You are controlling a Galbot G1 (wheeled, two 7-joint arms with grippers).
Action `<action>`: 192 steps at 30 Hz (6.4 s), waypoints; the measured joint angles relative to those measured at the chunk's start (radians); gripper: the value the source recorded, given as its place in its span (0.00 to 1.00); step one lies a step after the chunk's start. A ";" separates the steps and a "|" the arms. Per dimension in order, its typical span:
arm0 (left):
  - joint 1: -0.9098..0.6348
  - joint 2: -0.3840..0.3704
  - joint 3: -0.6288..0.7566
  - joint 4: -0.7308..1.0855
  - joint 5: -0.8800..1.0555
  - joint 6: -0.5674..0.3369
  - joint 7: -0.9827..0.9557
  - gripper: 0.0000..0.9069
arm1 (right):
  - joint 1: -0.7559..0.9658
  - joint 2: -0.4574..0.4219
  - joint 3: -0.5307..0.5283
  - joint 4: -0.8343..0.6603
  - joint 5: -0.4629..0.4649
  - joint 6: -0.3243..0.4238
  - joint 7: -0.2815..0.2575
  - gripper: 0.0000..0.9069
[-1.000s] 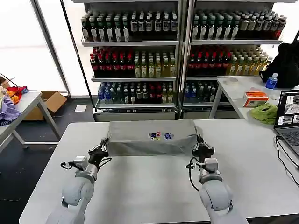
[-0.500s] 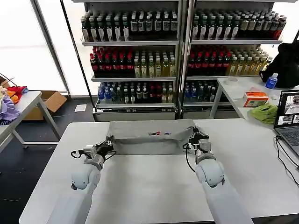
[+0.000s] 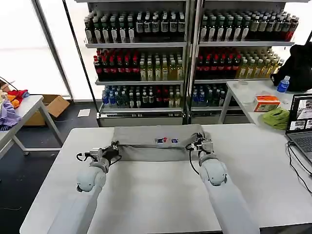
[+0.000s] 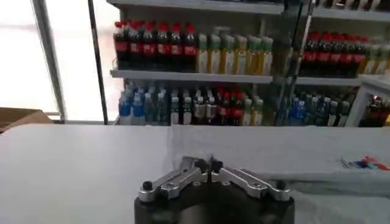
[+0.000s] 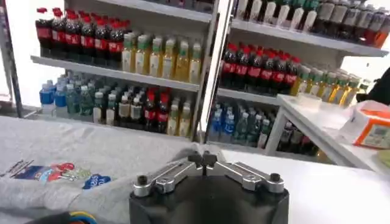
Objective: Fold and organize the clothes.
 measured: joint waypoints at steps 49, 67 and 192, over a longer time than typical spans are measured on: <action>0.249 0.083 -0.065 -0.351 -0.009 0.163 -0.036 1.00 | -0.251 -0.109 0.073 0.339 0.193 -0.112 0.225 1.00; 0.184 0.078 -0.056 -0.270 -0.026 0.166 -0.051 1.00 | -0.318 -0.110 0.085 0.321 0.195 -0.115 0.214 1.00; 0.862 0.131 -0.212 -0.913 0.045 0.067 -0.047 1.00 | -0.893 -0.176 0.311 0.865 0.149 -0.022 0.219 1.00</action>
